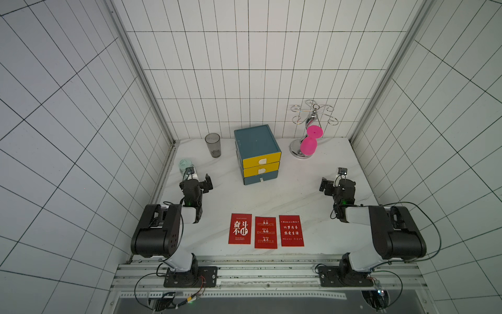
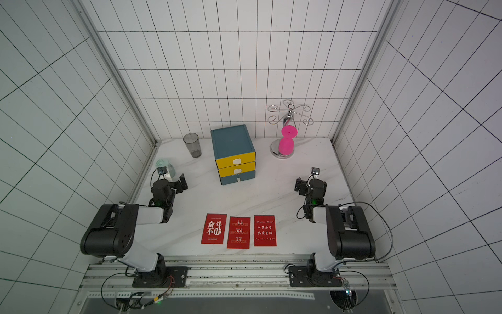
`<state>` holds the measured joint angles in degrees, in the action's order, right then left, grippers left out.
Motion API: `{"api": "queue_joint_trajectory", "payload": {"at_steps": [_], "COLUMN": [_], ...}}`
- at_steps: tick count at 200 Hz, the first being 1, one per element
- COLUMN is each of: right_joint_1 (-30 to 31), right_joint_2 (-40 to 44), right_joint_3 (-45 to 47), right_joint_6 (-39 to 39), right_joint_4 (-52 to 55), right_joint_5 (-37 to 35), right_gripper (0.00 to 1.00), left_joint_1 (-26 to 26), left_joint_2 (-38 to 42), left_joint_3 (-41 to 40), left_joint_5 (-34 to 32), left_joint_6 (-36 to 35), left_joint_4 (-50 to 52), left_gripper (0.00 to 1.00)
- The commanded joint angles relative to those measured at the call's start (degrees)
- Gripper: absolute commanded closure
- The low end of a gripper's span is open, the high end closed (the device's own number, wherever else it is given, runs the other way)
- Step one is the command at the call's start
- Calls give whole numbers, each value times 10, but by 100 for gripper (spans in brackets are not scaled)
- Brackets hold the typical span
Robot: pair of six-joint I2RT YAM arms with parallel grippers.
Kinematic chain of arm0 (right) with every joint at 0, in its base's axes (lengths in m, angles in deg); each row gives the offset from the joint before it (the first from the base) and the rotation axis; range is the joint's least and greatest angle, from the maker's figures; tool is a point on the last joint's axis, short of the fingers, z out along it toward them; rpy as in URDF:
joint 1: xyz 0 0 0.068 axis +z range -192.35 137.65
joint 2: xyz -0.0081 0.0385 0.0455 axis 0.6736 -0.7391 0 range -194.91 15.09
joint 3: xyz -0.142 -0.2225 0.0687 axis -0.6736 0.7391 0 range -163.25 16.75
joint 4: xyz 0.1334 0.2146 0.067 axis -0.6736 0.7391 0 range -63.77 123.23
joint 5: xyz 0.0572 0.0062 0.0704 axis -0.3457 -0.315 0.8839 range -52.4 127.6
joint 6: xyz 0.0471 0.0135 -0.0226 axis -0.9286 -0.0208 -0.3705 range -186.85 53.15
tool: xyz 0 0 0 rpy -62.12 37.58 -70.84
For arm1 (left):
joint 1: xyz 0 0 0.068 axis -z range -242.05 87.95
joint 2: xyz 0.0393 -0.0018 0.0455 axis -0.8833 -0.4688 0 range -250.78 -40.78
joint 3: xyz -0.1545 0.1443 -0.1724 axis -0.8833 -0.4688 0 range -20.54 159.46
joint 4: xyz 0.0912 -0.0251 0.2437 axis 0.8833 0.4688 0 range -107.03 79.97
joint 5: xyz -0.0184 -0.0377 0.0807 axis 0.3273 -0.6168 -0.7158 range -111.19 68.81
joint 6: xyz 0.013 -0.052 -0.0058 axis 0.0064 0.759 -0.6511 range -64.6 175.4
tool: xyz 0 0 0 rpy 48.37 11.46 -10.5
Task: Take the postcards out of the drawer
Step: Reset both arms
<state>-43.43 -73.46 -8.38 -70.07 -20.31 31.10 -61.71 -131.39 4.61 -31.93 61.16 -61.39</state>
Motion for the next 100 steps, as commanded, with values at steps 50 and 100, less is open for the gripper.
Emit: {"api": "queue_joint_trajectory", "payload": {"at_steps": [50, 100], "right_joint_1": [4, 4], "right_joint_2": [2, 2], "right_joint_3": [10, 11], "right_joint_6": [8, 7], "right_joint_4": [-14, -15], "right_joint_5": [3, 3], "right_gripper": [1, 1], "left_joint_1": [-17, -15], "left_joint_2": [10, 11], "left_joint_3": [10, 8], "left_joint_5": [43, 39], "left_joint_6": [1, -2], "left_joint_4": [8, 6], "left_gripper": [1, 1]}}
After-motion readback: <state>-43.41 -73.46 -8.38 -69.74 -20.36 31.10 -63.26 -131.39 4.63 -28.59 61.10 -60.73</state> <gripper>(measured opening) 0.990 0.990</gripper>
